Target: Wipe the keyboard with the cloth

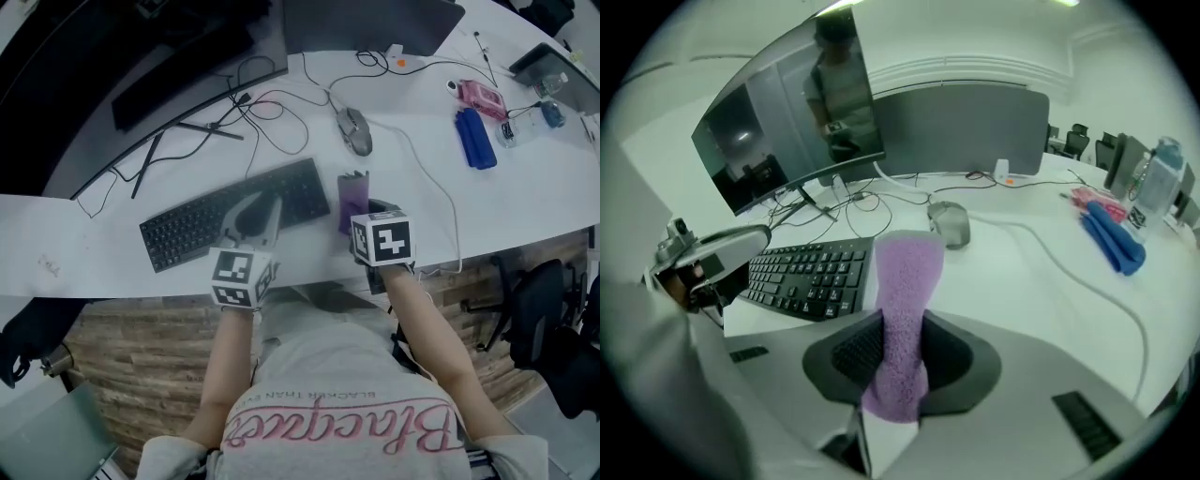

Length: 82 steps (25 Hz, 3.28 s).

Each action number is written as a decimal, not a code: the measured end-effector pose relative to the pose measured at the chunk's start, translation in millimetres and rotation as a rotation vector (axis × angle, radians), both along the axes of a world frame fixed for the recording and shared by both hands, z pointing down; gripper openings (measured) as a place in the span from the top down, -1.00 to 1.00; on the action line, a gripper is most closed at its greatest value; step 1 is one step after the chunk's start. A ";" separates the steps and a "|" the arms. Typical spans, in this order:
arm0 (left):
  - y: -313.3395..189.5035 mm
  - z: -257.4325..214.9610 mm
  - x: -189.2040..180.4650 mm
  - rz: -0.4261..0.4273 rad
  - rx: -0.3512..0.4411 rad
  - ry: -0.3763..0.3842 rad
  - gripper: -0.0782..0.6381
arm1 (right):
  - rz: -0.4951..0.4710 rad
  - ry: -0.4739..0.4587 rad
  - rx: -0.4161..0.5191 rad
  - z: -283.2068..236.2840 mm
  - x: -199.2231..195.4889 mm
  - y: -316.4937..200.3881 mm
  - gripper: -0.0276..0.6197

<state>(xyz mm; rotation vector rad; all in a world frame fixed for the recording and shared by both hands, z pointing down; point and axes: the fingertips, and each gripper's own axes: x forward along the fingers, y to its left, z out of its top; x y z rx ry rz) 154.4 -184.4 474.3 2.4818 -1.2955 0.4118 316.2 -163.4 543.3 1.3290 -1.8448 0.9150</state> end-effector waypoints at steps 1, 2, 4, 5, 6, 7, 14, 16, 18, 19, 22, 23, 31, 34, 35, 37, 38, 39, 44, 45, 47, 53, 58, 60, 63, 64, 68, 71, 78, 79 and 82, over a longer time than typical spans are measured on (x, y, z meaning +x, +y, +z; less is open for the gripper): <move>-0.9 -2.9 1.3 0.000 0.007 -0.002 0.62 | 0.020 -0.007 0.019 -6.9 6.3 -3.7 0.64; -1.8 -5.9 2.7 0.001 0.015 -0.004 0.62 | 0.038 -0.017 0.040 -14.2 11.6 -7.4 0.64; -2.9 -12.0 5.8 0.007 0.028 -0.009 0.62 | 0.061 -0.038 0.087 -30.4 19.5 -14.4 0.64; -3.4 -15.3 7.1 0.012 0.035 -0.012 0.62 | 0.062 -0.045 0.114 -39.2 22.0 -17.9 0.64; -4.1 -18.8 7.9 0.016 0.042 -0.015 0.62 | 0.060 -0.052 0.140 -47.9 23.6 -21.0 0.64; -5.1 -22.4 8.0 0.019 0.051 -0.018 0.62 | 0.057 -0.061 0.166 -56.5 24.3 -23.6 0.64; -15.7 -57.3 -7.8 -0.020 0.109 0.011 0.62 | -0.001 -0.107 0.393 -127.3 10.6 -37.6 0.64; -18.9 -76.7 -15.1 -0.053 0.146 0.047 0.62 | -0.026 -0.094 0.471 -149.2 3.4 -39.7 0.64; -19.8 -94.8 -19.6 -0.057 0.188 0.053 0.62 | -0.051 -0.082 0.548 -171.3 -4.9 -41.0 0.64; -19.3 -103.1 -21.2 -0.053 0.207 0.051 0.62 | -0.060 -0.079 0.583 -182.0 -9.4 -41.3 0.64; -16.7 -124.1 -26.3 -0.039 0.250 0.064 0.62 | -0.070 -0.092 0.673 -210.9 -23.5 -41.8 0.65; -15.5 -129.2 -28.7 -0.038 0.259 0.069 0.62 | -0.070 -0.102 0.698 -219.4 -28.7 -41.8 0.65; 1.7 -160.8 -61.8 -0.058 0.354 0.046 0.75 | -0.134 -0.218 0.890 -273.3 -88.4 -34.1 0.65; 7.0 -167.4 -76.3 -0.050 0.385 -0.004 0.77 | -0.194 -0.274 0.931 -280.6 -120.3 -29.2 0.65; 9.1 -170.6 -80.5 -0.048 0.396 -0.016 0.77 | -0.216 -0.287 0.939 -280.9 -130.8 -27.3 0.65; 13.7 -178.0 -90.0 -0.056 0.416 -0.023 0.77 | -0.258 -0.291 0.955 -280.9 -150.6 -23.6 0.65; 15.8 -181.8 -94.6 -0.063 0.421 -0.019 0.77 | -0.275 -0.288 0.966 -281.3 -159.8 -21.8 0.65; 17.3 -185.3 -99.0 -0.071 0.424 -0.014 0.77 | -0.288 -0.287 0.976 -282.1 -168.5 -20.3 0.65; 16.7 -192.8 -119.1 -0.083 0.456 -0.016 0.77 | -0.314 -0.297 1.016 -283.6 -206.6 -13.2 0.65; 16.5 -193.4 -122.1 -0.088 0.454 -0.008 0.77 | -0.325 -0.298 1.025 -283.6 -213.8 -10.8 0.65; 16.1 -195.5 -128.1 -0.098 0.461 0.002 0.77 | -0.339 -0.296 1.043 -283.6 -225.8 -6.8 0.65; 12.9 -194.4 -144.5 -0.136 0.484 0.002 0.77 | -0.341 -0.302 1.069 -276.7 -245.9 -4.1 0.65; 12.9 -192.8 -151.1 -0.144 0.505 0.002 0.77 | -0.352 -0.273 1.058 -266.8 -253.2 -5.2 0.65; 12.4 -192.2 -151.2 -0.140 0.511 0.005 0.77 | -0.360 -0.272 1.058 -265.6 -255.7 -5.2 0.65; 10.5 -191.2 -150.0 -0.130 0.516 0.000 0.77 | -0.359 -0.271 1.056 -264.1 -257.6 -6.5 0.65; 9.5 -191.2 -149.4 -0.127 0.518 0.000 0.77 | -0.355 -0.270 1.055 -263.4 -257.7 -7.2 0.65; 6.0 -191.4 -146.6 -0.115 0.528 0.009 0.77 | -0.349 -0.257 1.046 -258.0 -256.7 -9.0 0.65; 2.3 -191.3 -143.8 -0.107 0.529 0.014 0.77 | -0.349 -0.253 1.031 -254.5 -255.3 -10.8 0.65; -0.1 -194.1 -141.9 -0.089 0.542 0.006 0.77 | -0.343 -0.253 1.023 -251.3 -257.2 -15.3 0.65; 0.3 -194.1 -143.0 -0.090 0.541 0.007 0.77 | -0.344 -0.256 1.023 -251.1 -258.2 -15.5 0.65; 1.0 -192.4 -145.4 -0.090 0.539 0.000 0.77 | -0.344 -0.258 1.022 -249.9 -259.3 -15.8 0.65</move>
